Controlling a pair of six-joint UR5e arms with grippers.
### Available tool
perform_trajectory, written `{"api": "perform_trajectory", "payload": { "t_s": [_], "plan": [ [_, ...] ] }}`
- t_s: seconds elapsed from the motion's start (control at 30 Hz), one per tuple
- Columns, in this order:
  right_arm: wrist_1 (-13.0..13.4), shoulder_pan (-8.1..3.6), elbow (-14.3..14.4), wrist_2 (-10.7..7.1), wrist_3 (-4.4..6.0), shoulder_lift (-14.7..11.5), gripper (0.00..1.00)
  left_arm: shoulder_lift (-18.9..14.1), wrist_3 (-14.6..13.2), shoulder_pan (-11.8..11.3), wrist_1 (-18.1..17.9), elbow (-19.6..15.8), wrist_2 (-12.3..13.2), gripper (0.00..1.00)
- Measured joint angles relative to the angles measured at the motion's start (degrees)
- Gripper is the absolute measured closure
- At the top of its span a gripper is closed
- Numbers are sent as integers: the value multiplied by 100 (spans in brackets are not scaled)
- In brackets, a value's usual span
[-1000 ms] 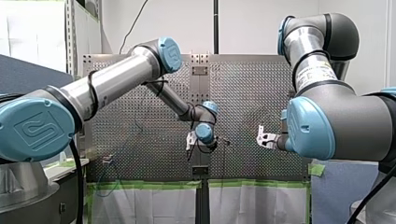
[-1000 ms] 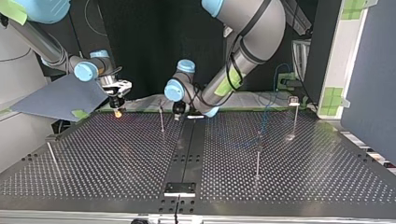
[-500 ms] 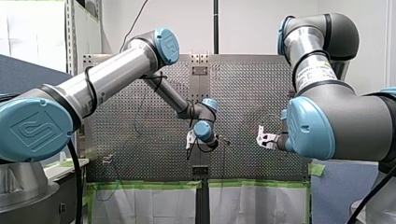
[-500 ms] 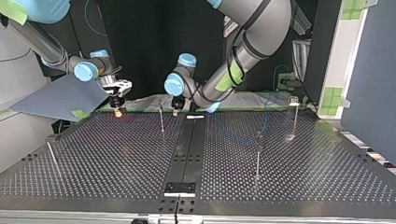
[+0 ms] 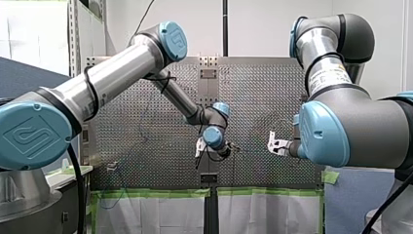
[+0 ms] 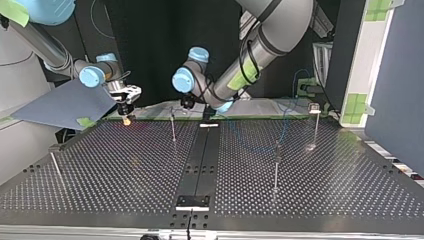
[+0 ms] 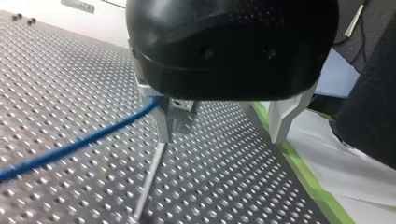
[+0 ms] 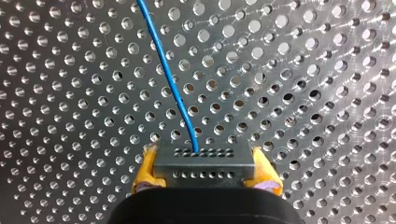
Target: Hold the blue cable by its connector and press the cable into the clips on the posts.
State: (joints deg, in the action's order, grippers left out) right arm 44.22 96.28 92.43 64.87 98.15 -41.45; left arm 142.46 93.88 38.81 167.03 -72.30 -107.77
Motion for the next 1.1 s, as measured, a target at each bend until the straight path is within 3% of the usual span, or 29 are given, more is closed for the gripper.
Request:
{"api": "perform_trajectory", "payload": {
  "t_s": [0.47,1.1],
  "plan": [
    [-18,1,0,0,2,0,100,-77,3,271,-327,-2,-140,1],
    [-18,1,0,0,16,0,100,-75,208,507,-388,-73,-348,1]
  ]
}}
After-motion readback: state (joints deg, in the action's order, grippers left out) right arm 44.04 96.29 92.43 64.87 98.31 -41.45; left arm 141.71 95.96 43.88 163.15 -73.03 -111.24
